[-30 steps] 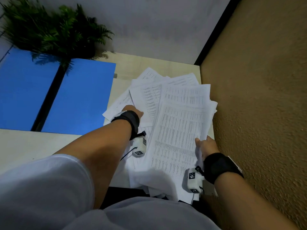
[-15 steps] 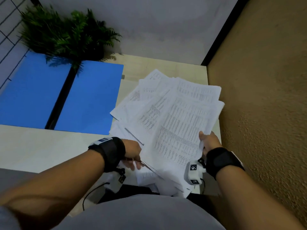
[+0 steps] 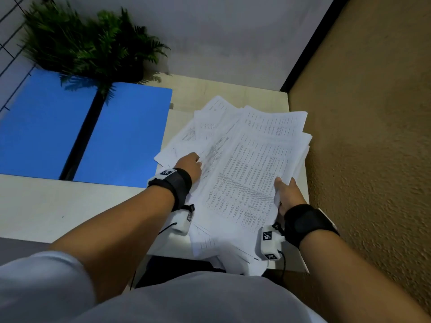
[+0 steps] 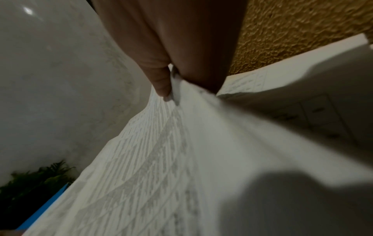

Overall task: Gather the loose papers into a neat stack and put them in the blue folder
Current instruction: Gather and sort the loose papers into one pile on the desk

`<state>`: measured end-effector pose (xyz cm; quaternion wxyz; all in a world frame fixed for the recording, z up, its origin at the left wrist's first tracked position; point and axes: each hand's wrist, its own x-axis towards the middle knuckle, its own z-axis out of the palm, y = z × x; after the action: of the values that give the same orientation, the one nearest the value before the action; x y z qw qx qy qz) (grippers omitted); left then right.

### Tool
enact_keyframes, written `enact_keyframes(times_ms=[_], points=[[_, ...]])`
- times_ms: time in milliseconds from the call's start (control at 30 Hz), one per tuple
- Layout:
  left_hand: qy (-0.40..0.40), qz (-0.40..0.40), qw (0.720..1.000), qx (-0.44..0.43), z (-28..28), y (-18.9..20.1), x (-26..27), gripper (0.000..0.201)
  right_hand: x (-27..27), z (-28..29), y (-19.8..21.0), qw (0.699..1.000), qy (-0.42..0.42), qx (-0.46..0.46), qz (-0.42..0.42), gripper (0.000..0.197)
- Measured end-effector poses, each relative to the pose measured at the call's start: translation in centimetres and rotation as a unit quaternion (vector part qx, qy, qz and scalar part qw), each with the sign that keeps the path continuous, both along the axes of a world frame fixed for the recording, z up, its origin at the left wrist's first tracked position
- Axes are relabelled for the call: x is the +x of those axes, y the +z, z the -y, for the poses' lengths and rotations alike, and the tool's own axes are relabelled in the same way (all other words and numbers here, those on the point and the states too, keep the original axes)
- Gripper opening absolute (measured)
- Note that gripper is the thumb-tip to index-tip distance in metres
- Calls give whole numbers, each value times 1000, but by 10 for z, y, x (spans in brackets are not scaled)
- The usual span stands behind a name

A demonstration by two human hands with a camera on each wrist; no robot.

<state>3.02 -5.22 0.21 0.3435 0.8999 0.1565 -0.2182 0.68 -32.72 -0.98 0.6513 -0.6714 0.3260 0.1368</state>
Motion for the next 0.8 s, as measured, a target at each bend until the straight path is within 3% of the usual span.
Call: enact_keyframes(times_ms=[167, 267, 333, 433, 533, 600, 733, 800], points=[[31, 8, 999, -30, 2, -6, -25, 23, -4, 2, 7, 994, -19, 103, 16, 40], [36, 3, 999, -38, 1, -5, -41, 36, -7, 0, 3, 990, -16, 138, 12, 44], [-14, -27, 999, -35, 4, -2, -49, 45, -9, -9, 3, 992, 16, 124, 8, 47], [-37, -39, 997, -60, 8, 2, -51, 36, -7, -22, -3, 996, 73, 51, 9, 46], [-43, -51, 997, -34, 1, 0, -46, 22, -4, -25, -1, 1000, 14, 12, 17, 48], [-7, -45, 999, -26, -9, -4, -41, 21, -4, -20, 13, 998, -32, 22, 54, 53], [81, 7, 997, -12, -18, -3, -43, 36, -7, -3, 38, 995, -22, 34, 90, 59], [90, 44, 988, -119, -8, 11, -49, 42, -7, 0, 38, 994, 5, 64, 86, 62]])
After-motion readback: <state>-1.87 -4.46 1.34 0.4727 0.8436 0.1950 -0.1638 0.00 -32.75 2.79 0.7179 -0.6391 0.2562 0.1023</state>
